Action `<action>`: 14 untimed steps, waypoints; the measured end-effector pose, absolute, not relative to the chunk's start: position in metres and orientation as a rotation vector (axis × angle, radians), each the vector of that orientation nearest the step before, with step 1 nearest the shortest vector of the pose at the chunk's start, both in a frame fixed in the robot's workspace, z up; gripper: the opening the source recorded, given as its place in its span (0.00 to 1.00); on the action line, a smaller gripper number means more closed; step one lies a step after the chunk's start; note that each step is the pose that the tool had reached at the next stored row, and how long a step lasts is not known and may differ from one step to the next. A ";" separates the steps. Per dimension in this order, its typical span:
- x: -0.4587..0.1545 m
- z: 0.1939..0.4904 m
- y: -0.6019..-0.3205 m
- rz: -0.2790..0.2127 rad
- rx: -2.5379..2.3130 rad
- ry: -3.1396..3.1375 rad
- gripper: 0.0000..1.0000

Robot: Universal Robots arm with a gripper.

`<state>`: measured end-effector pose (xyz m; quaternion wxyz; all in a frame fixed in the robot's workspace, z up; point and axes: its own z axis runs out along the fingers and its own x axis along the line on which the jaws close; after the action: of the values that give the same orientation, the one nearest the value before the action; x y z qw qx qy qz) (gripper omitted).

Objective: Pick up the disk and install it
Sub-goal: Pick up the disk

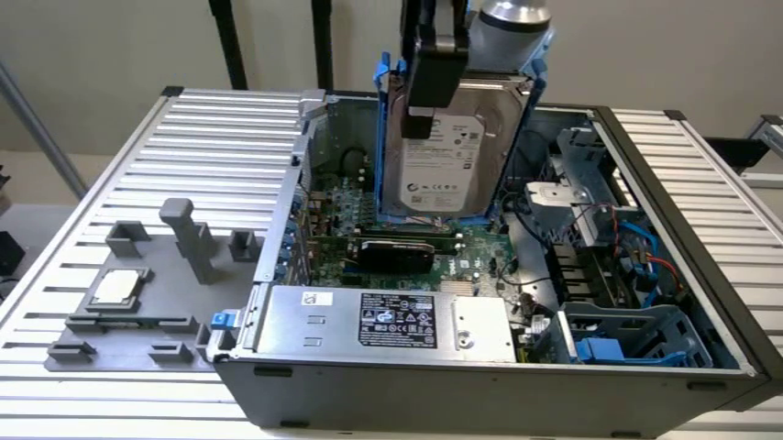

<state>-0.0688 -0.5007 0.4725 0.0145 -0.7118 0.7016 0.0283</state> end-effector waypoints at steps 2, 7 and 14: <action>-0.060 0.472 -0.503 0.089 -2.215 2.184 0.00; -0.037 0.472 -0.511 0.089 -2.215 2.184 0.00; -0.009 0.472 -0.525 0.089 -2.215 2.184 0.00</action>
<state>-0.0089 -0.5245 0.4723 0.0150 -0.7118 0.7017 0.0287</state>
